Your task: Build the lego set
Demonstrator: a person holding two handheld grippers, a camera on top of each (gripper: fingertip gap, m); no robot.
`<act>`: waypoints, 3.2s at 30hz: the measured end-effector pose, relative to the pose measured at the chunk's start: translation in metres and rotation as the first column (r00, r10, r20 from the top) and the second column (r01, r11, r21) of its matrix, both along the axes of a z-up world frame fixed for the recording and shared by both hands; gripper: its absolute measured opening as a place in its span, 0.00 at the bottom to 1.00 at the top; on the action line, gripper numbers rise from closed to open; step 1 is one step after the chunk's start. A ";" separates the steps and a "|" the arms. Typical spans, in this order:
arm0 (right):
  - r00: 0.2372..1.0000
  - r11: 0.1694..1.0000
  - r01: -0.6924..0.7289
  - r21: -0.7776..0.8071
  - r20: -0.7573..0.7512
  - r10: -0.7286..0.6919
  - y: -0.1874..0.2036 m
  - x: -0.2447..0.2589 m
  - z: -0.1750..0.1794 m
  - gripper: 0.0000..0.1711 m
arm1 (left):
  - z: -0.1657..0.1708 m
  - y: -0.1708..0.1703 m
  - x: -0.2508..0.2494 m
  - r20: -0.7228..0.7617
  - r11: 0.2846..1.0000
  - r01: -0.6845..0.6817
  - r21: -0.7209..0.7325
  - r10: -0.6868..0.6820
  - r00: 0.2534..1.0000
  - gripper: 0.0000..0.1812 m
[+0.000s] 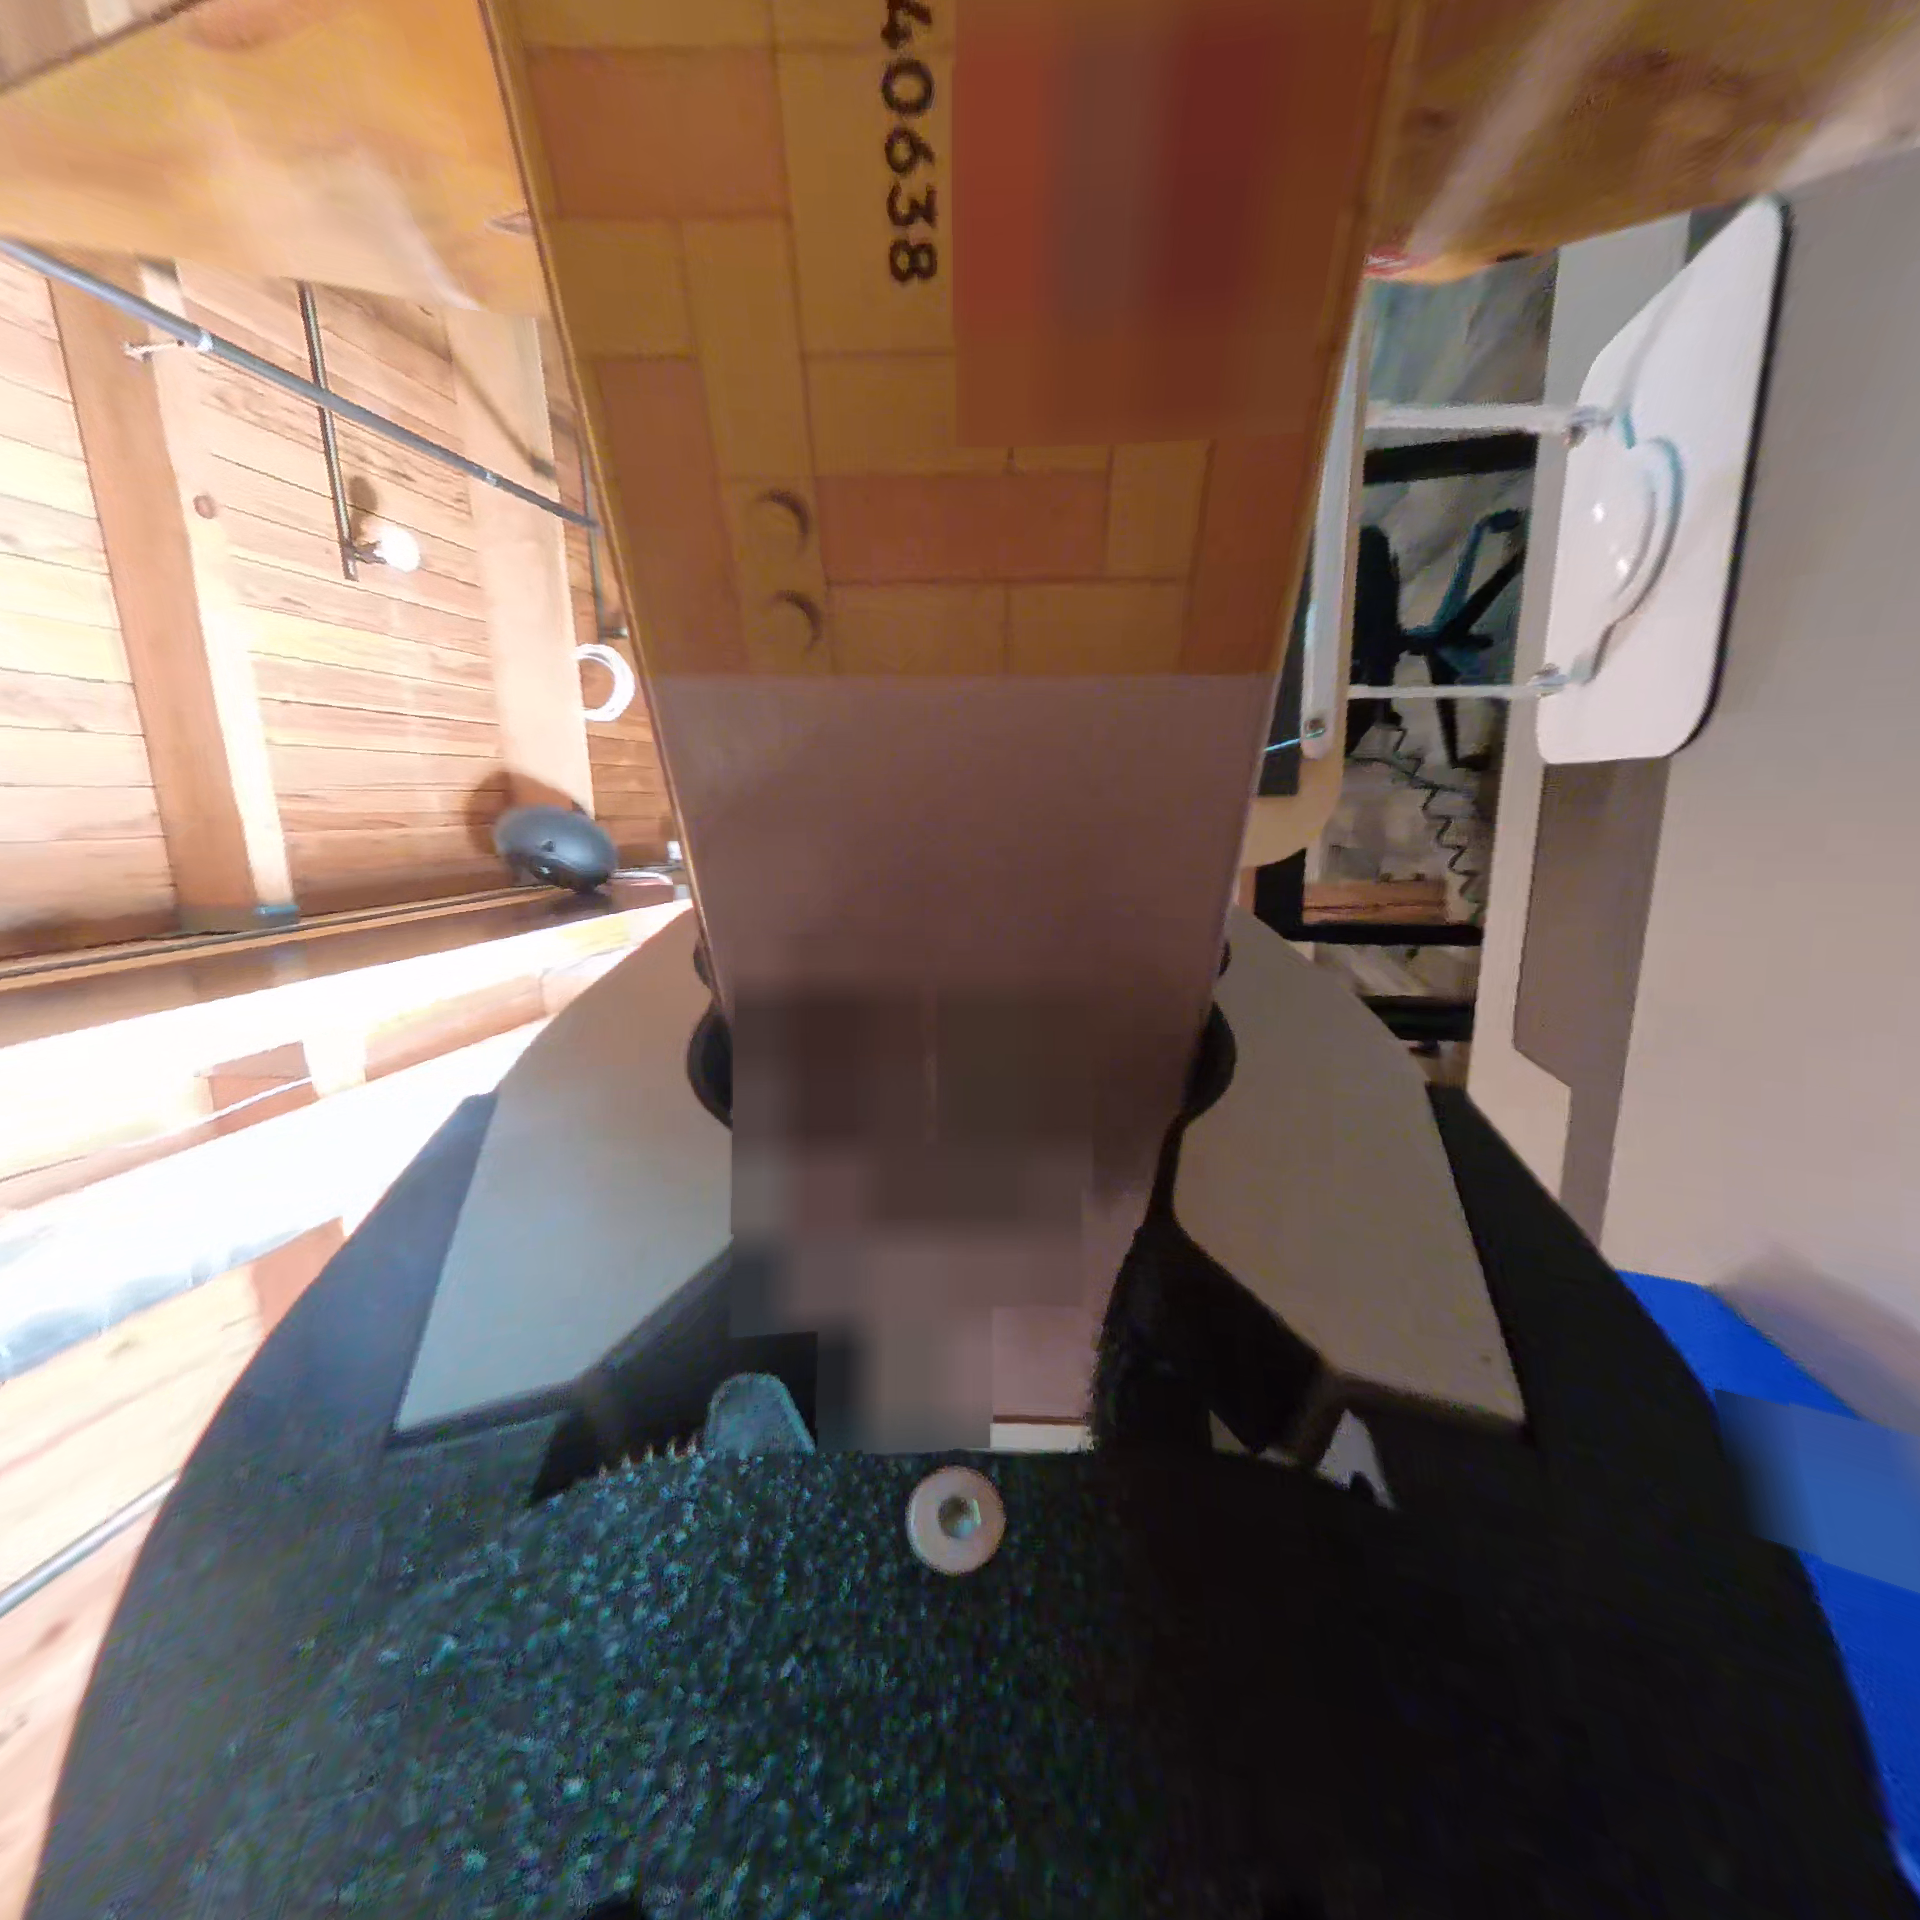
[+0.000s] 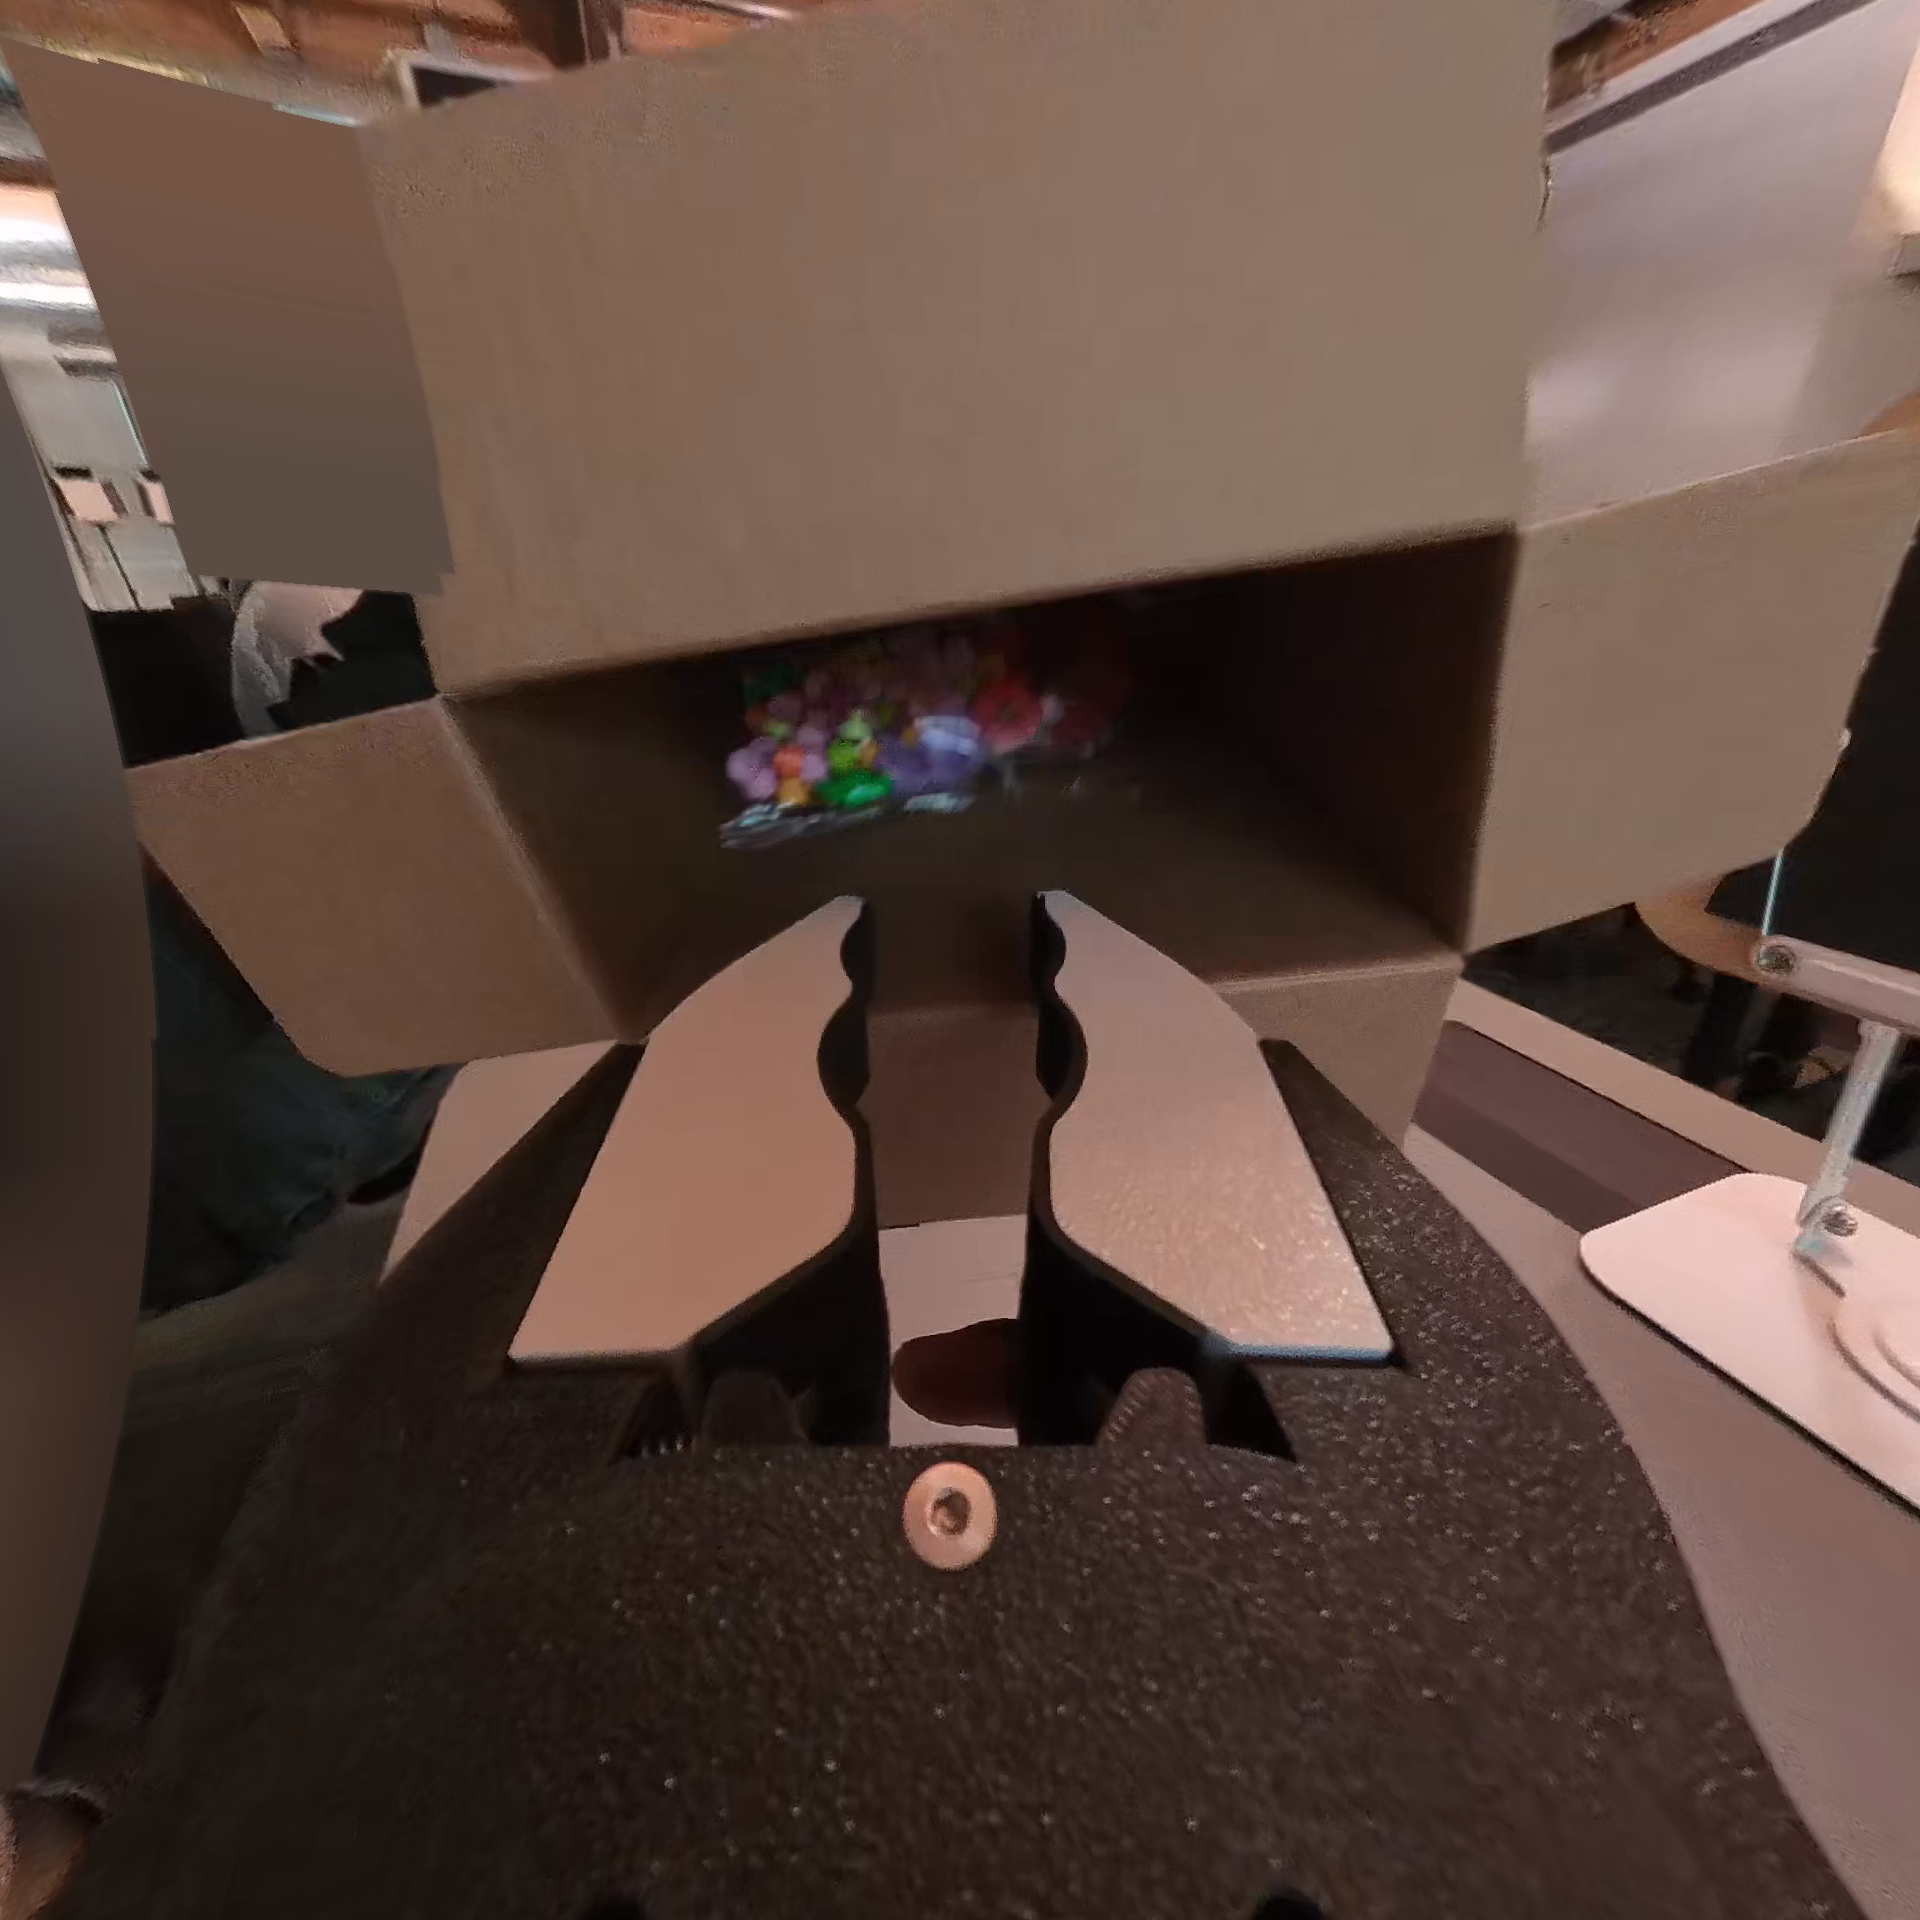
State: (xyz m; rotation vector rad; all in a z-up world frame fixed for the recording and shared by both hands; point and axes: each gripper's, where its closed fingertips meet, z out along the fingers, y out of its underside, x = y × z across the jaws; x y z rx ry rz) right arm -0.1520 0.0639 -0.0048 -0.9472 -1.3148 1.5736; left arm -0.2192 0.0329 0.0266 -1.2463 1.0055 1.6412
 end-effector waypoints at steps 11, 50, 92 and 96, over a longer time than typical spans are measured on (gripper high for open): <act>0.990 0.995 0.022 0.102 0.134 -0.036 0.009 0.005 -0.016 0.06 | -0.047 0.015 0.002 0.430 0.987 0.148 -0.062 -0.107 0.896 0.46; 0.971 0.578 -0.160 0.800 0.021 0.239 -0.029 0.065 -0.014 0.00 | -0.104 0.003 -0.011 0.643 0.978 0.209 -0.019 -0.149 0.752 0.46; 0.146 0.756 -0.572 0.320 0.946 -0.289 0.167 0.208 -0.137 0.00 | -0.069 -0.041 0.022 0.781 0.814 0.482 0.323 -0.517 0.351 0.46; 0.105 0.706 -0.647 0.289 0.950 -0.293 0.179 0.201 -0.175 0.00 | -0.072 -0.041 0.045 0.754 0.749 0.576 0.327 -0.574 0.320 0.46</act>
